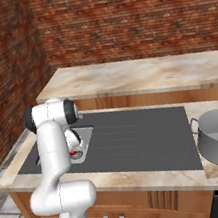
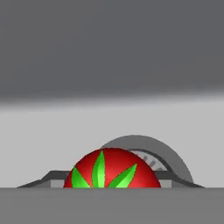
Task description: Dump the tomato from the pot into the sink. Then turn on the water and wash the tomato. Then turn off the water and put the tomato back in the pot.
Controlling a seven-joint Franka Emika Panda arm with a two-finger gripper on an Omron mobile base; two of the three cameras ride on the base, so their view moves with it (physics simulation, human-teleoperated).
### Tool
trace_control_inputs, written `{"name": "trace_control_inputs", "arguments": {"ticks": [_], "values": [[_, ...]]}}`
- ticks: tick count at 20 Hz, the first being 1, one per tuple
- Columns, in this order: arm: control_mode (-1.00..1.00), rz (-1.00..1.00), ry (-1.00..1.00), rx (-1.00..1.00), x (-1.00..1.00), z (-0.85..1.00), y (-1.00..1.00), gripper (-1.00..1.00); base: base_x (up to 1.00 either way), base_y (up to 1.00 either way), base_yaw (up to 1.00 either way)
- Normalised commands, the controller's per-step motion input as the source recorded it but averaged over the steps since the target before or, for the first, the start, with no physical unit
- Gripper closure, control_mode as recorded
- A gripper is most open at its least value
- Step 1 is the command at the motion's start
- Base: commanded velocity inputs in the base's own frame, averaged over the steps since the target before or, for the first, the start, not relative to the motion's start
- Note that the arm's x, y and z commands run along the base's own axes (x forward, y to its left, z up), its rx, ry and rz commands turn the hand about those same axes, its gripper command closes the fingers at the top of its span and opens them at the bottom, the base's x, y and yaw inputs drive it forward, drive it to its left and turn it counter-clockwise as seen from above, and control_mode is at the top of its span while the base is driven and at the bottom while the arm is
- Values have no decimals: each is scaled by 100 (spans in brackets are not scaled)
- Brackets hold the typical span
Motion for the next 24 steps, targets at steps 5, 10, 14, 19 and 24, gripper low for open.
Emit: {"name": "trace_control_inputs", "arguments": {"ticks": [5, 10, 14, 19, 24], "values": [[-100, 0, -5, 0, -27, 42, -1, 100, 0, 0, 0], [-100, 0, -12, 1, -50, 97, -5, 100, 0, 0, 0], [-100, 0, -5, 3, -47, 97, -2, 100, 0, 0, 0], [-100, 0, 0, 6, -54, 98, -4, 100, 0, 0, 0], [-100, 0, 0, 8, -36, 100, 0, 100, 0, 0, 0]]}}
